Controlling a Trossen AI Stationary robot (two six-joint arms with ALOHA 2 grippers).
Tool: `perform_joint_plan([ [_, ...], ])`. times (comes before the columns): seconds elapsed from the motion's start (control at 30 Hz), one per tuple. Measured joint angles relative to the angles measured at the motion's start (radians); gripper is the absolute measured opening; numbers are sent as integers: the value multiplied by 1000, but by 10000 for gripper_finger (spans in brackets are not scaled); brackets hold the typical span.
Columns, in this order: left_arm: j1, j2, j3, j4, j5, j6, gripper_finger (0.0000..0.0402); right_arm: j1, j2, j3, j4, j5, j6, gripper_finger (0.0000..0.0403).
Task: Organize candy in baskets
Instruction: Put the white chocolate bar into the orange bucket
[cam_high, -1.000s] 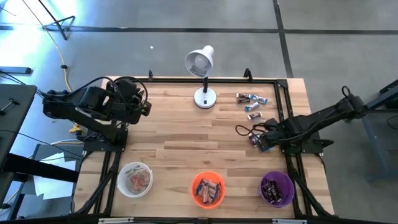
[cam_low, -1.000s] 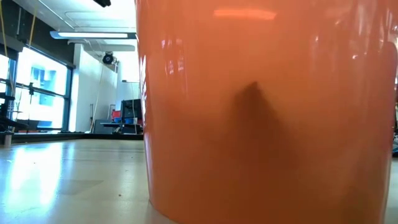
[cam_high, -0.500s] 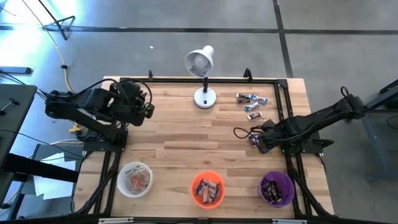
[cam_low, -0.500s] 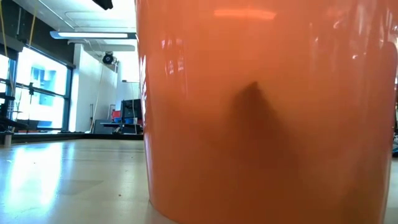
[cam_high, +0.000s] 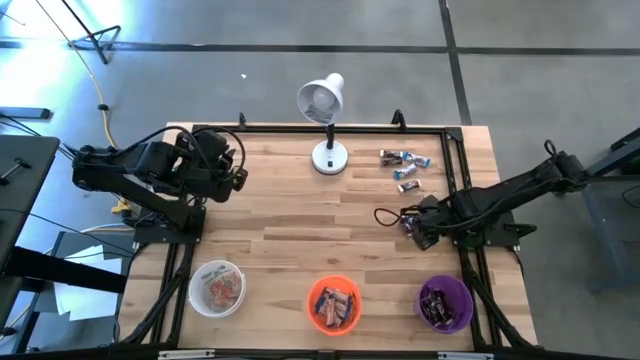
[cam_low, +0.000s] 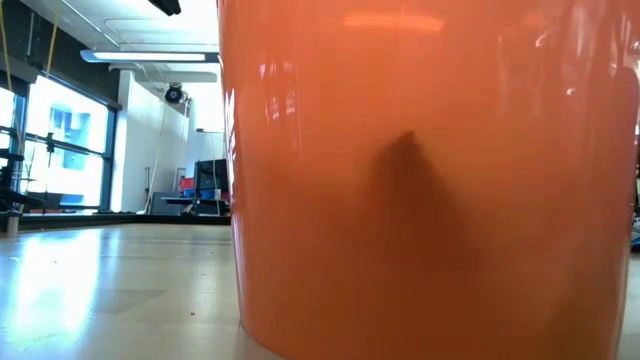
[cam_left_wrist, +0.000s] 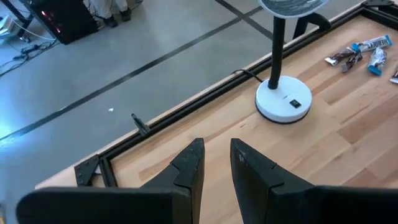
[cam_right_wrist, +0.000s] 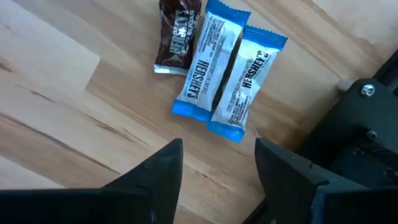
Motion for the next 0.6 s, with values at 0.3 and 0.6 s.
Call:
perform_joint_plan([
  [0.3,0,0,0,-1,16,26,64,0,3,8,72,-37,-100,196],
  [0.6,0,0,0,-1,52,15,64,0,6,-12,65,-23,-254,197],
])
